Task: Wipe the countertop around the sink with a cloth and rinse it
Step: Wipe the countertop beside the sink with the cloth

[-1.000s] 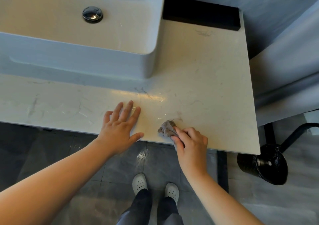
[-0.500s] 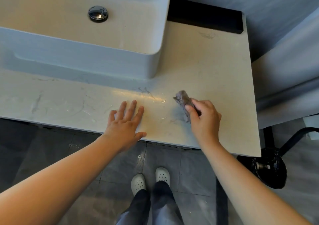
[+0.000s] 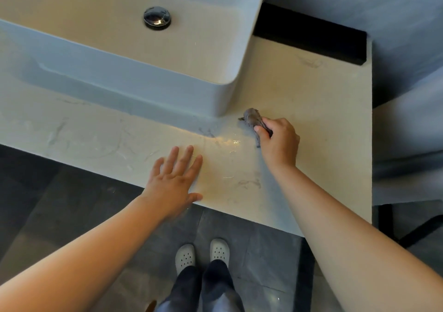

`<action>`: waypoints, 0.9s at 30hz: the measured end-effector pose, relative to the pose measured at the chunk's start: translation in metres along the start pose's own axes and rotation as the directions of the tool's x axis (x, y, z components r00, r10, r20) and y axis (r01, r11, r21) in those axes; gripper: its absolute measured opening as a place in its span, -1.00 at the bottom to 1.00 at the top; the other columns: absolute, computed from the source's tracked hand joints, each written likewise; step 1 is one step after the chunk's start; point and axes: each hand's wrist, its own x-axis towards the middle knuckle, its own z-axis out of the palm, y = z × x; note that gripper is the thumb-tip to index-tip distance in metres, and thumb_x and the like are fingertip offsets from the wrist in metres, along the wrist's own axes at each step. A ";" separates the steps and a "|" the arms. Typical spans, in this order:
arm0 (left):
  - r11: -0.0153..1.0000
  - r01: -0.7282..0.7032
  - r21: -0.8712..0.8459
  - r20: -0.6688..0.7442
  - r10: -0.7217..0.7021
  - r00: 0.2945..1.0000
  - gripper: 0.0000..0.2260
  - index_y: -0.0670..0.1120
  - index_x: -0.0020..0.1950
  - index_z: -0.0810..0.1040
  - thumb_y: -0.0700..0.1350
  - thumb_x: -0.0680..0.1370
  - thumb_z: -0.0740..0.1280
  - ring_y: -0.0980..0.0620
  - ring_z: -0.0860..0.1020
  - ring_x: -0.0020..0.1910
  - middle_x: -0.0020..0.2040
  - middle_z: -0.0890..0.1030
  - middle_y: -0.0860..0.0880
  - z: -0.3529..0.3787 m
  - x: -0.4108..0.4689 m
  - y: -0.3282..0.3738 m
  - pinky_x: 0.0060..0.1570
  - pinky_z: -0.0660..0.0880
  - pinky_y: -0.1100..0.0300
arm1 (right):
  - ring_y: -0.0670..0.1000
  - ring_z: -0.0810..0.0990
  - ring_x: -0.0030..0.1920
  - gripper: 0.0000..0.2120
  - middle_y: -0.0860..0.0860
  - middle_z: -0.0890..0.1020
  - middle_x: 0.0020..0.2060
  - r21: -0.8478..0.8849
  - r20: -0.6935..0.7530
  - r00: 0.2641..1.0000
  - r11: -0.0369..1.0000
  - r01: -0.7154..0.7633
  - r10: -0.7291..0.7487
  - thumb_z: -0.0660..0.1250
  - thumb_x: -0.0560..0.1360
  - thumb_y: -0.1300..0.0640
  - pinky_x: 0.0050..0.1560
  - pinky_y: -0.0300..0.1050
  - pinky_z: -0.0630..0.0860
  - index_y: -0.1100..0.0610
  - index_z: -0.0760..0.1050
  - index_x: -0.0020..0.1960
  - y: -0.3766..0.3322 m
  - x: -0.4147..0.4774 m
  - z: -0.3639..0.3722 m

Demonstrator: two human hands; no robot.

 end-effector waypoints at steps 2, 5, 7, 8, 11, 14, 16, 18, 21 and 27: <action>1.000 -0.006 0.004 -0.002 0.006 1.000 -0.24 0.04 0.49 -0.40 0.27 0.57 0.06 -0.13 -0.39 0.47 0.43 -0.49 0.01 0.000 0.000 -0.001 0.47 -0.18 -0.09 | 0.09 0.53 -0.04 -0.81 0.04 0.57 -0.13 0.011 -0.003 1.000 1.000 0.010 -0.010 0.35 0.48 0.05 0.02 -0.03 0.36 0.04 0.62 0.07 0.000 -0.010 0.003; 1.000 -0.017 0.012 -0.005 0.017 1.000 -0.25 0.05 0.43 -0.47 0.29 0.56 0.03 -0.13 -0.41 0.46 0.41 -0.51 0.01 0.001 0.000 -0.002 0.47 -0.19 -0.10 | 0.14 0.55 -0.08 -0.75 0.06 0.56 -0.15 0.024 0.018 0.996 0.996 0.082 -0.083 0.36 0.46 0.04 0.01 0.02 0.39 0.09 0.63 0.10 -0.001 -0.037 0.005; 1.000 -0.023 0.010 -0.028 0.024 0.999 -0.25 0.06 0.41 -0.48 0.34 0.54 -0.02 -0.12 -0.40 0.47 0.44 -0.49 0.00 0.003 -0.001 -0.005 0.47 -0.17 -0.09 | 0.16 0.56 -0.14 -0.71 0.05 0.55 -0.19 0.020 0.026 0.991 0.991 0.131 -0.132 0.34 0.43 0.01 -0.04 0.07 0.46 0.10 0.63 0.09 -0.003 -0.061 0.005; 1.000 -0.030 0.002 -0.053 0.030 0.998 -0.25 0.07 0.42 -0.46 0.38 0.51 -0.07 -0.10 -0.38 0.48 0.46 -0.46 0.01 0.005 -0.001 -0.008 0.47 -0.16 -0.08 | 0.15 0.55 -0.16 -0.70 0.04 0.54 -0.20 0.021 0.034 0.988 0.989 0.149 -0.149 0.33 0.43 0.00 -0.07 0.07 0.47 0.09 0.63 0.10 -0.003 -0.074 0.005; 0.995 -0.065 -0.072 -0.158 0.053 0.986 -0.17 0.09 0.52 -0.25 0.45 0.35 -0.18 -0.04 -0.26 0.52 0.53 -0.29 0.04 0.009 -0.004 -0.015 0.47 -0.11 -0.06 | 0.06 0.52 -0.19 -0.67 -0.03 0.50 -0.21 0.036 0.070 0.978 0.980 0.195 -0.197 0.27 0.47 -0.05 -0.10 0.04 0.48 0.07 0.62 0.13 -0.002 -0.113 0.002; 0.985 -0.059 -0.161 -0.219 0.022 0.975 -0.15 0.10 0.55 -0.11 0.46 0.35 -0.06 0.01 -0.25 0.52 0.55 -0.20 0.09 0.015 -0.012 -0.021 0.49 -0.15 -0.11 | -0.02 0.48 -0.17 -0.66 -0.08 0.49 -0.19 0.040 0.089 0.973 0.977 0.208 -0.211 0.22 0.49 -0.08 -0.10 -0.03 0.44 0.03 0.61 0.15 -0.001 -0.140 -0.001; 0.984 -0.035 -0.175 -0.237 -0.008 0.972 -0.15 0.10 0.55 -0.10 0.47 0.36 -0.04 0.01 -0.29 0.51 0.55 -0.21 0.09 0.021 -0.019 -0.023 0.47 -0.24 -0.12 | -0.05 0.48 -0.15 -0.66 -0.10 0.50 -0.16 0.049 0.112 0.970 0.976 0.211 -0.215 0.22 0.49 -0.08 -0.07 -0.07 0.43 0.01 0.60 0.16 -0.002 -0.150 -0.001; 0.979 0.003 -0.204 -0.250 -0.055 0.967 -0.14 0.07 0.56 -0.09 0.47 0.36 -0.05 -0.01 -0.29 0.51 0.55 -0.21 0.06 0.025 -0.025 -0.025 0.47 -0.24 -0.12 | -0.05 0.50 -0.15 -0.66 -0.11 0.50 -0.17 0.079 0.158 0.957 0.969 0.232 -0.242 0.22 0.49 -0.08 -0.10 -0.03 0.47 0.01 0.60 0.16 -0.004 -0.155 -0.004; 0.963 0.085 -0.254 -0.239 -0.148 0.960 -0.11 0.05 0.56 -0.14 0.48 0.34 -0.11 -0.03 -0.31 0.50 0.54 -0.27 0.02 0.026 -0.026 -0.030 0.47 -0.20 -0.11 | -0.02 0.50 -0.22 -0.70 -0.15 0.45 -0.24 0.137 0.254 0.931 0.962 0.235 -0.263 0.27 0.47 -0.04 -0.19 0.02 0.52 0.02 0.61 0.14 -0.005 -0.154 -0.011; 0.937 0.208 -0.282 -0.192 -0.267 0.944 -0.08 0.03 0.55 -0.20 0.53 0.34 -0.13 -0.06 -0.30 0.51 0.54 -0.29 0.00 0.022 -0.014 -0.050 0.48 -0.18 -0.13 | -0.11 0.50 -0.16 -0.84 -0.09 0.52 -0.18 0.232 0.295 0.938 0.966 0.114 -0.182 0.33 0.51 0.10 -0.13 -0.25 0.42 0.00 0.62 0.06 -0.015 -0.113 -0.031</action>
